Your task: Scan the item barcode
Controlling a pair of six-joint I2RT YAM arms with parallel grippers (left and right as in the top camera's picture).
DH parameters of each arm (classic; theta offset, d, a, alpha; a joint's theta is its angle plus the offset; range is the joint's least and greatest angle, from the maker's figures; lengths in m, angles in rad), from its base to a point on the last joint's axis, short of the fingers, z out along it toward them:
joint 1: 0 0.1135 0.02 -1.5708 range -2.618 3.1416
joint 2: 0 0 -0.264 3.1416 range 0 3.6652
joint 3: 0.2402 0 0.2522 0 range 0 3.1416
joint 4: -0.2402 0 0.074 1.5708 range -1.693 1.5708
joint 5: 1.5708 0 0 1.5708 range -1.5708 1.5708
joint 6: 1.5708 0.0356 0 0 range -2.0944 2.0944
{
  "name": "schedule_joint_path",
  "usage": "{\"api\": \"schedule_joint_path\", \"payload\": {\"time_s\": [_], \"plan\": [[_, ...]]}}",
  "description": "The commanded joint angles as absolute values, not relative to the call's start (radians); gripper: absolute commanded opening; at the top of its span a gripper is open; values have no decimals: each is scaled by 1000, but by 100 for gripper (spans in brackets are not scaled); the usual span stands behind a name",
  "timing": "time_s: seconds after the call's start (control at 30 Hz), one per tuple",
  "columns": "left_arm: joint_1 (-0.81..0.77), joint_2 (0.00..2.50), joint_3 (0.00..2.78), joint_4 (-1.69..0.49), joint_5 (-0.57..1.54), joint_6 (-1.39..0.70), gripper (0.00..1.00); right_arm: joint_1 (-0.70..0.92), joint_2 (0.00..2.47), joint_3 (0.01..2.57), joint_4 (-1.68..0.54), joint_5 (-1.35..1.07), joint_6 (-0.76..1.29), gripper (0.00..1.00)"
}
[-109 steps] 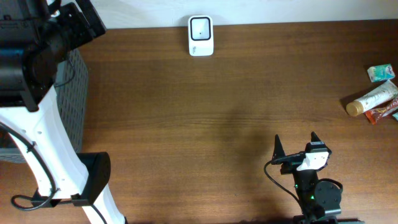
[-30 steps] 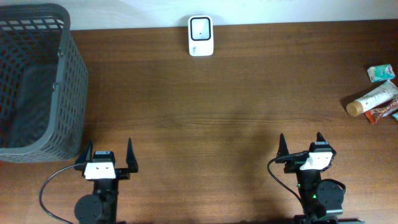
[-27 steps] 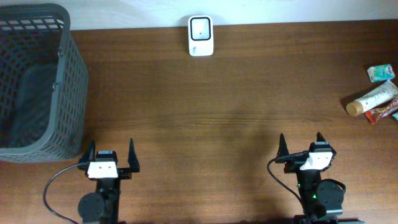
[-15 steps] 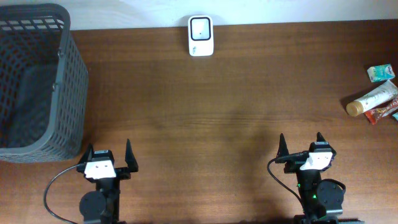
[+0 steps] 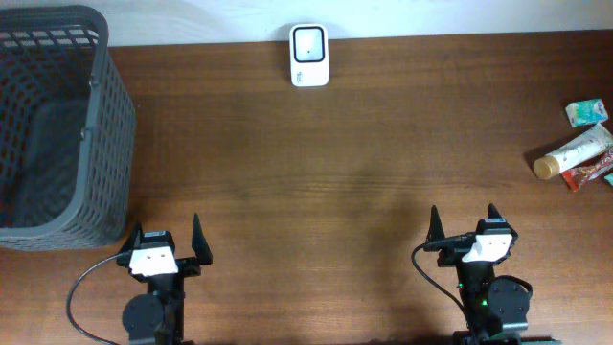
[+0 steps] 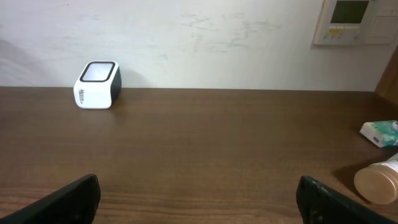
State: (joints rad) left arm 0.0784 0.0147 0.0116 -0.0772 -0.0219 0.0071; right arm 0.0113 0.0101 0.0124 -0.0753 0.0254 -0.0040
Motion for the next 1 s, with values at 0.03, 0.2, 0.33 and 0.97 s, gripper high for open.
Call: {"api": "schedule_joint_path", "payload": {"time_s": [0.03,0.2,0.33,0.97], "plan": [[83,5,9,-83,-7,15,99,5,4,6,-81,27,-10,99],[75,5,9,-83,-7,15,99,5,4,6,-81,27,-10,99],[75,5,9,-83,-7,15,99,5,4,6,-81,27,-10,99],[75,5,9,-83,-7,15,99,5,4,6,-80,35,-11,99]]}}
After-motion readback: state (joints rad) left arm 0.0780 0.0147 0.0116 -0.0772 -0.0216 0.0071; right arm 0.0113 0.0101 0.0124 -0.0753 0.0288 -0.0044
